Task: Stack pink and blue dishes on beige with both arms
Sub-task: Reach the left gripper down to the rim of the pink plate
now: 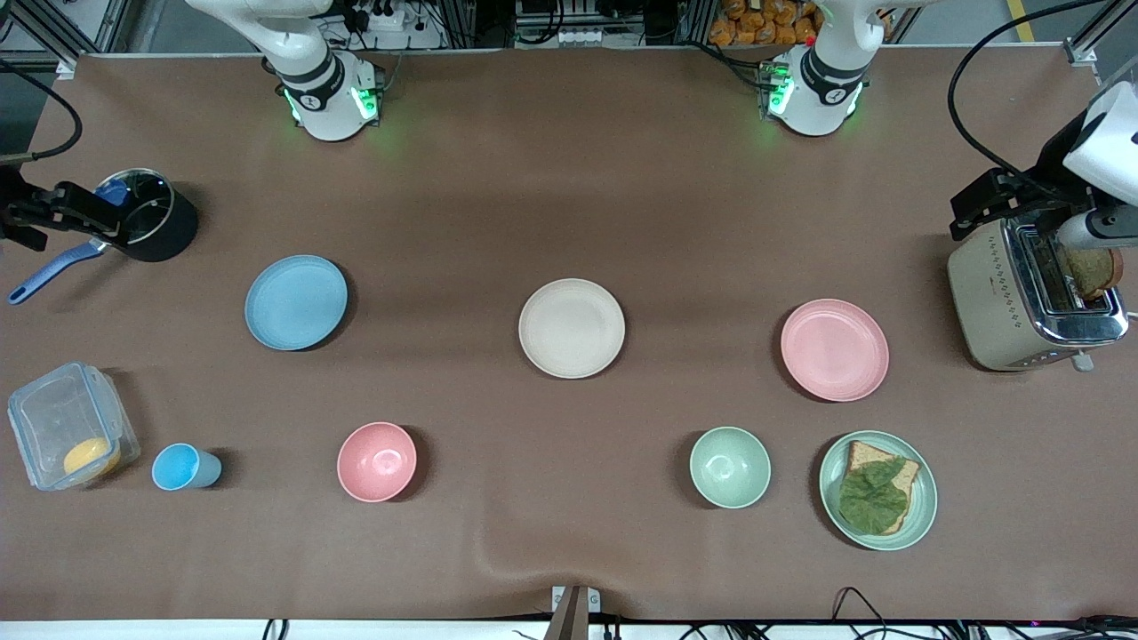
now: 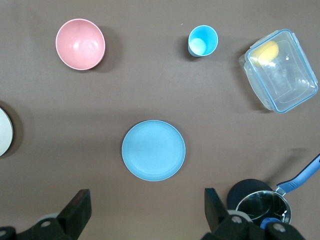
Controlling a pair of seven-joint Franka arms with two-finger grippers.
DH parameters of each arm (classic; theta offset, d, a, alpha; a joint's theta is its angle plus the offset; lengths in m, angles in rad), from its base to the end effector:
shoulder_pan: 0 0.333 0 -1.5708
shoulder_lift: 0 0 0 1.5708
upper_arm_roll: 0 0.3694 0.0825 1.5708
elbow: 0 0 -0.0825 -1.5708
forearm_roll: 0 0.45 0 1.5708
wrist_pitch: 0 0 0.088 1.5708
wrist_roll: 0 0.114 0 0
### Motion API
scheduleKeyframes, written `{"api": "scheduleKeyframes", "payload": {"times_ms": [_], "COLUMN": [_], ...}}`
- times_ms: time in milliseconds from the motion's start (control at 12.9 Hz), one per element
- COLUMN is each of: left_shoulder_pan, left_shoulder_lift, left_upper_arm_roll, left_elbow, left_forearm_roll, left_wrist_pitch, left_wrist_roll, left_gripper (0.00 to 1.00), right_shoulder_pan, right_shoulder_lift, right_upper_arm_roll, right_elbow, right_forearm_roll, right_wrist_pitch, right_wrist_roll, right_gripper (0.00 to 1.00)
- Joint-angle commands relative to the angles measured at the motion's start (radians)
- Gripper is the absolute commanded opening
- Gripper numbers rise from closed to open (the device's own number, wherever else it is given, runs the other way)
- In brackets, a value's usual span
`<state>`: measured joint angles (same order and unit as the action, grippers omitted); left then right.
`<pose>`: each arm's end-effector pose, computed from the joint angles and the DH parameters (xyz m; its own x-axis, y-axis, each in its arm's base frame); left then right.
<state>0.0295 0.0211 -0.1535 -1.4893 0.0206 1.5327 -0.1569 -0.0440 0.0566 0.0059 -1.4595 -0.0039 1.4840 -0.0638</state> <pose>0.6206 -0.0737 0.6982 0.9991 0.0338 0.0250 0.0341 -0.9993 -0.0136 0.6319 -0.0247 0.6874 0.9992 0.0254 -0.0323 0.0254 -0.9997 0.0015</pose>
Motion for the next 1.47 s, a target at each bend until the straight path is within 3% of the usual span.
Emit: {"api": "scheduleKeyframes", "payload": {"times_ms": [0,387,542,696,851,1161,1393], "left_shoulder_pan": [0.003,0.01,0.024,0.113,0.122,0.177,0.193], "left_shoulder_lift": [-0.012,0.043,0.057,0.051,0.098,0.242,0.354], "left_upper_arm_roll": [-0.004,-0.001,0.002,-0.004,-0.003,-0.003,-0.001], "left_elbow": [0.0,-0.044,-0.188,-0.39,-0.511,-0.592,-0.591], "left_forearm_roll": [0.022,0.012,0.019,0.003,0.004,0.013,0.025], "left_wrist_pitch": [-0.029,-0.019,0.119,0.355,0.544,0.746,0.797], "left_wrist_roll": [0.04,0.051,0.046,0.053,0.056,0.102,0.138], "left_gripper": [1.0,1.0,1.0,1.0,1.0,1.0,1.0], "right_shoulder_pan": [-0.013,-0.01,-0.01,-0.013,-0.013,-0.019,-0.033], "right_shoulder_lift": [-0.021,-0.02,-0.02,-0.02,-0.02,-0.015,-0.009], "right_upper_arm_roll": [0.014,0.017,0.017,0.016,0.016,0.011,0.011], "right_elbow": [-0.022,-0.016,-0.016,-0.018,-0.018,-0.018,-0.019], "right_forearm_roll": [-0.016,-0.016,-0.016,-0.016,-0.016,-0.015,-0.01], "right_wrist_pitch": [0.012,0.012,0.012,0.01,0.007,-0.001,-0.001], "right_wrist_roll": [0.015,0.015,0.015,0.015,0.015,0.015,0.004], "right_gripper": [1.0,1.0,1.0,1.0,1.0,1.0,1.0]}}
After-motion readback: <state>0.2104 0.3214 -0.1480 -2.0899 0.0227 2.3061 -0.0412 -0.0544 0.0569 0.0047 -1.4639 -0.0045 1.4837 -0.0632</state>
